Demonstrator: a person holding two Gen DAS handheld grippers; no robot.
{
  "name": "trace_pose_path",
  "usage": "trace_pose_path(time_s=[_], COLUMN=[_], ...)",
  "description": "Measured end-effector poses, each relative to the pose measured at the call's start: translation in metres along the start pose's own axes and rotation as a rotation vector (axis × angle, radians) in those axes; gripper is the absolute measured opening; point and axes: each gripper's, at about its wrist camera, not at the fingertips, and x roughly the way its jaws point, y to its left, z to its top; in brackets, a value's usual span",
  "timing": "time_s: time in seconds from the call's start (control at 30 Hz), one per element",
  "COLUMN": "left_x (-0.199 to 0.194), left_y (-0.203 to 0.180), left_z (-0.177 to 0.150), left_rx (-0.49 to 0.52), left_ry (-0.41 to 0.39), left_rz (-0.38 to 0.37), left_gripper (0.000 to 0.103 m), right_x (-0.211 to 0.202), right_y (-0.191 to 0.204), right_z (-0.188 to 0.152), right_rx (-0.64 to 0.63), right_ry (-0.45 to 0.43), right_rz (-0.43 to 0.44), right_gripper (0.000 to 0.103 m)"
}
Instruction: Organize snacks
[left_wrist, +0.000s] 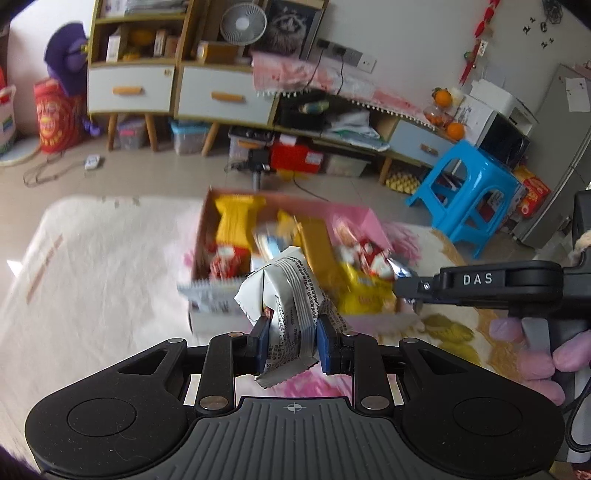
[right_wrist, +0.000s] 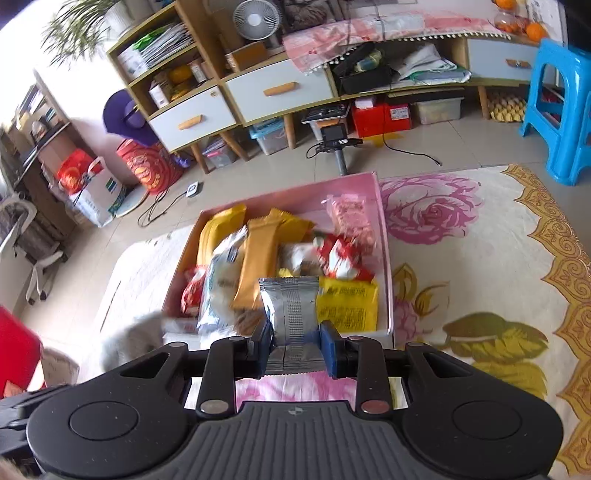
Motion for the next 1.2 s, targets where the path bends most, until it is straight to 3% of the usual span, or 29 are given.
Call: trace_pose_path(time_s=[0.3, 0.47, 0.63, 0.73, 0.87, 0.97, 1.03, 1.13, 1.2], left_x=[0.066, 0.11, 0.141, 0.154, 0.157, 0.155, 0.15, 0.137, 0.125], left_y=[0.004, 0.02, 0.031, 0.03, 0.029, 0.028, 0.026, 0.024, 0.021], left_z=[0.065, 0.082, 0.091, 0.092, 0.096, 0.098, 0.098, 0.095, 0.091], left_rx=[0.016, -0.067, -0.147, -0.151, -0.146, -0.136, -0.124, -0.113, -0.095], left_ry=[0.015, 0.049, 0.076, 0.102, 0.073, 0.077, 0.066, 0.04, 0.019], left_rz=[0.035, -0.017, -0.108, -0.103, -0.097, -0.095, -0.09, -0.084, -0.072], left_gripper=[0.024, 0.024, 0.017, 0.018, 0.022, 0.023, 0.028, 0.053, 0.061], right_x=[0.037, 0.064, 0.077, 0.08, 0.079, 0.074, 0.07, 0.062, 0.054], right_y=[-0.016, -0.032, -0.037, -0.038, -0.042, -0.043, -0.043, -0.042, -0.04], right_z=[0.047, 0.057, 0.061, 0.061, 0.063, 0.064, 0.066, 0.066, 0.064], right_rx=[0.033, 0.085, 0.087, 0.087, 0.107, 0.106, 0.109, 0.109, 0.102], right_ry=[-0.06, -0.079, -0.093, -0.098, -0.112, -0.126, -0.138, -0.142, -0.138], right_rz=[0.038, 0.081, 0.088, 0.09, 0.1, 0.113, 0.118, 0.114, 0.101], right_gripper=[0.019, 0.02, 0.02, 0.02, 0.026, 0.038, 0.046, 0.051, 0.056])
